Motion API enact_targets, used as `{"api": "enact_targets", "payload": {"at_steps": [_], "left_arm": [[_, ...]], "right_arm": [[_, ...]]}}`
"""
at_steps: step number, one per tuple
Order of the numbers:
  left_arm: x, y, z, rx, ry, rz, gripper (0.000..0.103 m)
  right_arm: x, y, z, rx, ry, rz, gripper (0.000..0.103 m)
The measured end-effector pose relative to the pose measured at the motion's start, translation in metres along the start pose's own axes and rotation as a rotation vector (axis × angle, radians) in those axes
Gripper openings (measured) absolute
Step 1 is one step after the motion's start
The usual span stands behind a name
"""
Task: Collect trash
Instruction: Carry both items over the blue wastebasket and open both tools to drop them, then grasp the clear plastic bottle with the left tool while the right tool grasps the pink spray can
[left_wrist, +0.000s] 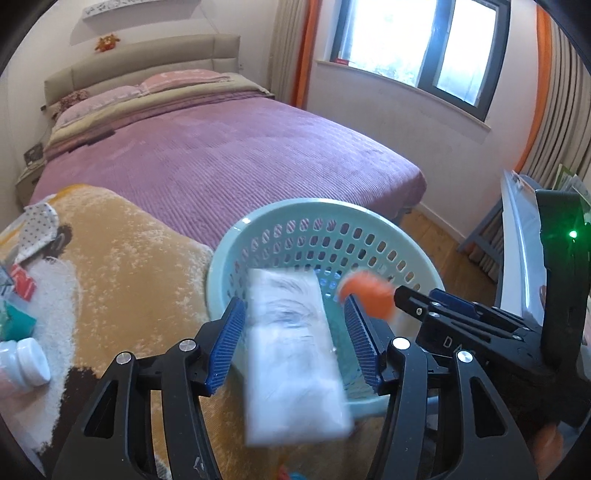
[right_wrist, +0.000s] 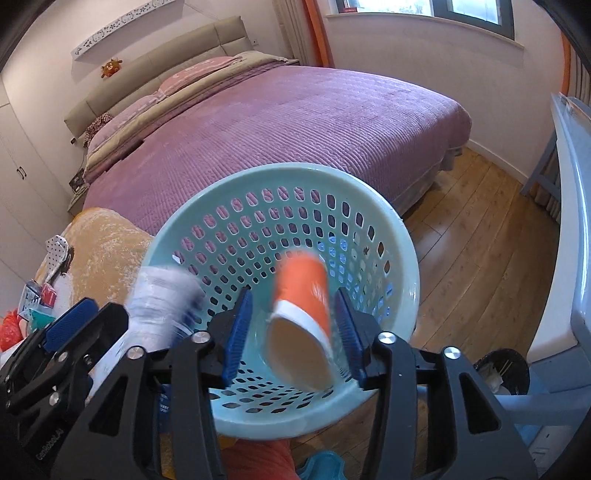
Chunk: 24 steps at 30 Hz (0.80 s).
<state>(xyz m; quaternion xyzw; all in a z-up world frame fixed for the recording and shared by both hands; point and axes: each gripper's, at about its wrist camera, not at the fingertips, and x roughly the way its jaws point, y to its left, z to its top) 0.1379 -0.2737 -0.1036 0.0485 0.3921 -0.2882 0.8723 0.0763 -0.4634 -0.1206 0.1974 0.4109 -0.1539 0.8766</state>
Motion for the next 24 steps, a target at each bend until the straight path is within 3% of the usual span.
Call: {"api": "enact_targets", "payload": {"at_steps": [13,24], "left_arm": [[-0.085,0.010,-0.011,-0.029,-0.157,0.095,0.055],[-0.165,0.067,-0.032,-0.150,-0.256,0.236,0.055]], "right_arm": [[-0.054,0.043,-0.002,-0.110,-0.128,0.089,0.050],[-0.094,0.123,-0.024,-0.260,-0.227,0.232,0.050]]}}
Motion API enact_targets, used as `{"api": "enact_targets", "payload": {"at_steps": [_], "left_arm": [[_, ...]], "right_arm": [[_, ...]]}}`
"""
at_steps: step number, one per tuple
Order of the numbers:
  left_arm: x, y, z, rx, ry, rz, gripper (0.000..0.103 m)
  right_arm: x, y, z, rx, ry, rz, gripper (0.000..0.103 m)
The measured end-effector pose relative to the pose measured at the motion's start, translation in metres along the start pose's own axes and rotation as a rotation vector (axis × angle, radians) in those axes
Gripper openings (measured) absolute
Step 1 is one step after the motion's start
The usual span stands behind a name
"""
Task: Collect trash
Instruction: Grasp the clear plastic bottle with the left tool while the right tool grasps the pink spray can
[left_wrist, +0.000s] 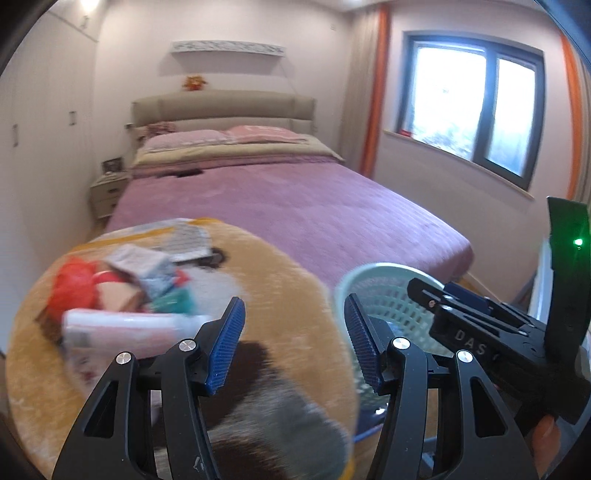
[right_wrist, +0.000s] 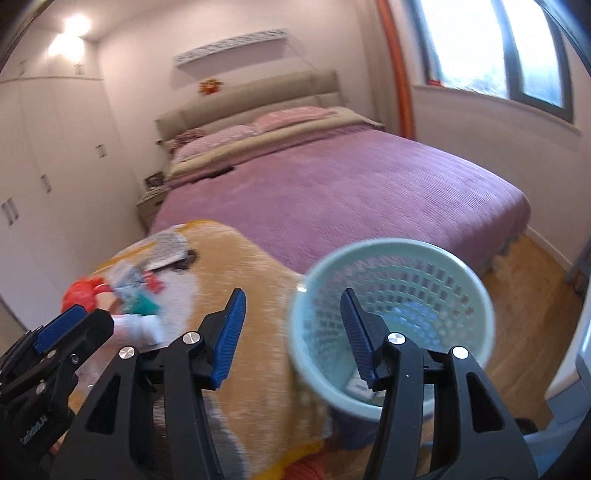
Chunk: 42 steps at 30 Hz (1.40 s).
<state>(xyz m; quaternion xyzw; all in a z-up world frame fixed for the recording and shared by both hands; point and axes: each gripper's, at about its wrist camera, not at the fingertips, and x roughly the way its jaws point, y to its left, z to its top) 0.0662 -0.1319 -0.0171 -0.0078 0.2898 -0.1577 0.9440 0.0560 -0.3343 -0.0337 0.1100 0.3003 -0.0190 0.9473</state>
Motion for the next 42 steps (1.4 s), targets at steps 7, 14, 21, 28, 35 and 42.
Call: {"api": "enact_targets", "payload": {"at_steps": [7,14,21,28,35,42], "left_arm": [[-0.025,0.088,-0.014,-0.131,0.011,0.103,0.055],[-0.032,0.176,-0.041,-0.256,0.072,0.210,0.067],[-0.008,0.205,-0.062,-0.361,0.139,0.210,0.084],[0.032,0.198,-0.068,-0.401,0.241,0.251,0.088],[0.031,0.208,-0.069,-0.367,0.261,0.237,0.077],[-0.008,0.233,-0.086,-0.374,0.285,0.204,0.061]], "right_arm": [[0.003,0.083,-0.009,-0.153,-0.020,0.130,0.050],[0.024,0.153,-0.027,-0.272,0.023,0.236,0.051],[0.052,0.182,-0.036,-0.332,0.070,0.253,0.051],[0.117,0.185,-0.021,-0.301,0.246,0.337,0.051],[0.141,0.178,-0.015,-0.244,0.353,0.421,0.051],[0.124,0.168,-0.024,-0.271,0.455,0.463,0.053]]}}
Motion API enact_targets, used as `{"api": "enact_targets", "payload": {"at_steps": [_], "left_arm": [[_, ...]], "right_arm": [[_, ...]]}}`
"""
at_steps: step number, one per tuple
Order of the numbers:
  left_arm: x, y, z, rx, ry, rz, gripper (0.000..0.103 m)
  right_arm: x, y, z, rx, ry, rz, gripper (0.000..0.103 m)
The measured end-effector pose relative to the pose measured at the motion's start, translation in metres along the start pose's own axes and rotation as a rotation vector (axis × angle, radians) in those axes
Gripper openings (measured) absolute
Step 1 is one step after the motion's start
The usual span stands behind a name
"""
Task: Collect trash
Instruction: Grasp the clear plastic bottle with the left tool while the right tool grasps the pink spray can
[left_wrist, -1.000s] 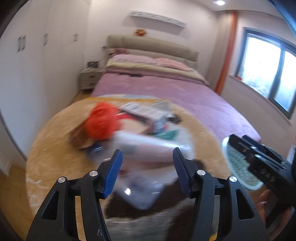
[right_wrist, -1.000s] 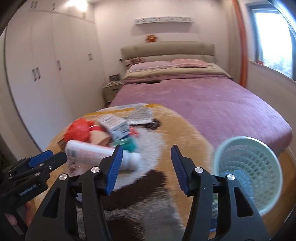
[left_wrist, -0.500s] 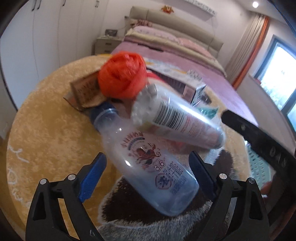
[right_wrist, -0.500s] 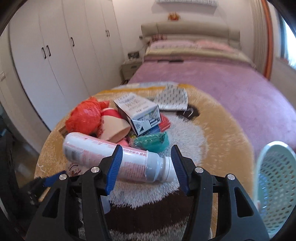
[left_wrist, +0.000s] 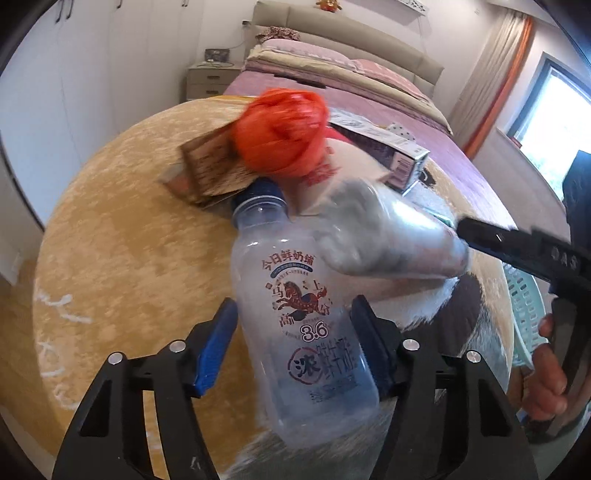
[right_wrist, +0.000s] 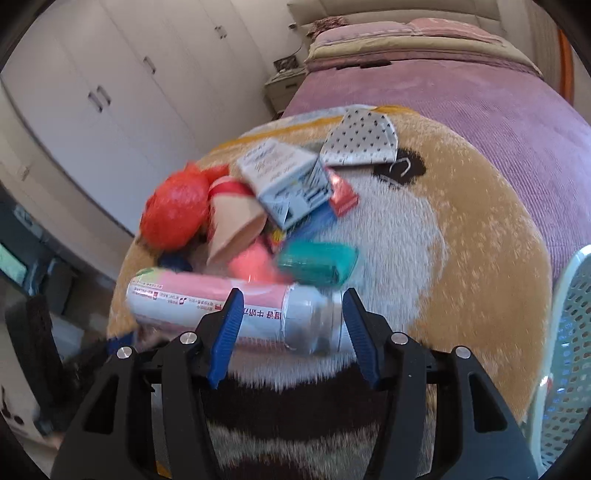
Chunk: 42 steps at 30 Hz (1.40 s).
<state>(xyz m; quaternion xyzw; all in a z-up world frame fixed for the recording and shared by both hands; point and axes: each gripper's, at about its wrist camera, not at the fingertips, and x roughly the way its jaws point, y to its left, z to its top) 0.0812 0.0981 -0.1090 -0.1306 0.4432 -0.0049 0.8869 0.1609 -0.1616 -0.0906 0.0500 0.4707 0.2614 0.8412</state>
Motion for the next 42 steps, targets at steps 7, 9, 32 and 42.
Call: {"api": "enact_targets", "payload": {"at_steps": [7,9,32,42], "left_arm": [[-0.012,0.027,-0.004,-0.043,-0.017,0.007,0.060],[-0.014,0.032,-0.004,-0.048,-0.025,0.013,0.060],[-0.013,0.022,-0.013,0.013,-0.043,0.040,0.060],[-0.017,0.007,-0.026,0.059,-0.095,0.109,0.060]], "right_arm": [[-0.006,0.041,-0.052,-0.149,0.103,0.038,0.060],[-0.012,0.056,-0.062,-0.203,0.078,0.004,0.060],[0.031,0.075,-0.023,-0.404,0.226,-0.090,0.049],[0.009,0.059,-0.053,-0.184,0.117,-0.140,0.049]]}}
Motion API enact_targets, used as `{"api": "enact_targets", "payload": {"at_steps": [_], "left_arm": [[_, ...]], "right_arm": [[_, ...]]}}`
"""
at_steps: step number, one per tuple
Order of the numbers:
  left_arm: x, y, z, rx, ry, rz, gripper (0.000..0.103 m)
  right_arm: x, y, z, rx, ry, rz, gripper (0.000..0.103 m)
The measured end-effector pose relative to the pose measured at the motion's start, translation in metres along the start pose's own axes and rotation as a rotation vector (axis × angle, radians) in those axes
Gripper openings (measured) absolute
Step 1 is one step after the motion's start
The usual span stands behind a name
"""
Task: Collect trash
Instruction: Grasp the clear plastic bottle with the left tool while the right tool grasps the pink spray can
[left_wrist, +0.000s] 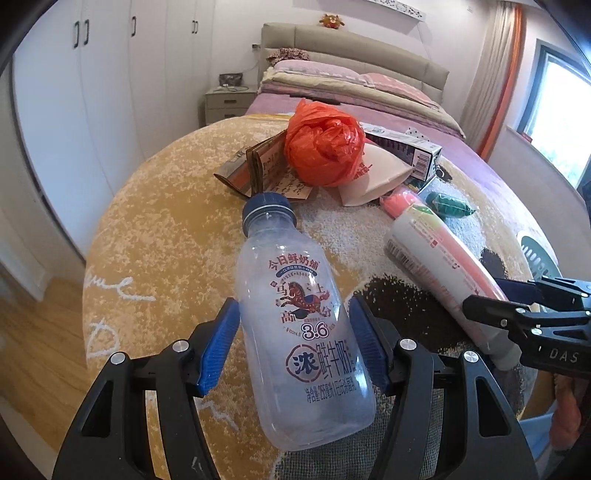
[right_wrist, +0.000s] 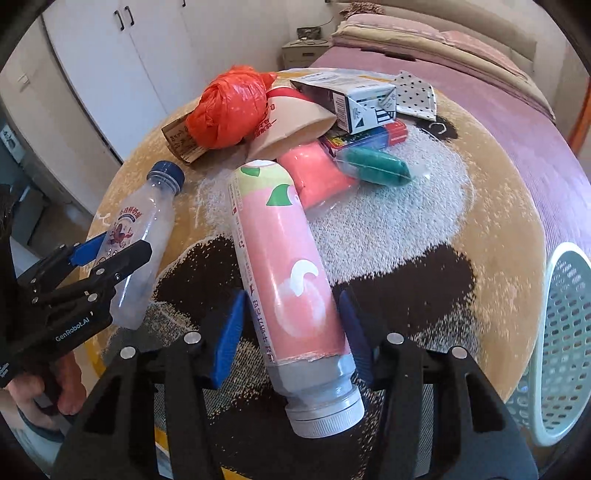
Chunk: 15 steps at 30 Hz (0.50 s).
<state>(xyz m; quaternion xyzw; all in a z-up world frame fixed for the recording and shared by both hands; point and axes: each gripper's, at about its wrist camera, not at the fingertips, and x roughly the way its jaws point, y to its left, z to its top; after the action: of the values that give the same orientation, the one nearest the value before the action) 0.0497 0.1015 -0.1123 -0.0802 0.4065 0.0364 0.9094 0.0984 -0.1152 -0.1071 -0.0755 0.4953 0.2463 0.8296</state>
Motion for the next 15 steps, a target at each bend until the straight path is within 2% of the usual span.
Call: {"api": "enact_targets", "payload": {"at_steps": [4,6,10,15], "left_arm": [[-0.003,0.000,-0.004,0.002,-0.013,0.003,0.060],[-0.004,0.000,-0.005,0.004,-0.016,0.003,0.060],[-0.005,-0.001,-0.007,0.008,-0.020,0.003,0.060],[-0.005,-0.001,-0.007,0.011,-0.021,0.005,0.060]], "right_arm": [[0.004,0.005,-0.004,-0.015,-0.023,-0.031,0.050],[0.006,0.011,-0.012,-0.021,-0.020,-0.040,0.055],[0.011,0.011,-0.025,-0.005,-0.021,-0.045,0.055],[0.011,0.008,-0.030,0.030,-0.037,-0.013,0.055]]}}
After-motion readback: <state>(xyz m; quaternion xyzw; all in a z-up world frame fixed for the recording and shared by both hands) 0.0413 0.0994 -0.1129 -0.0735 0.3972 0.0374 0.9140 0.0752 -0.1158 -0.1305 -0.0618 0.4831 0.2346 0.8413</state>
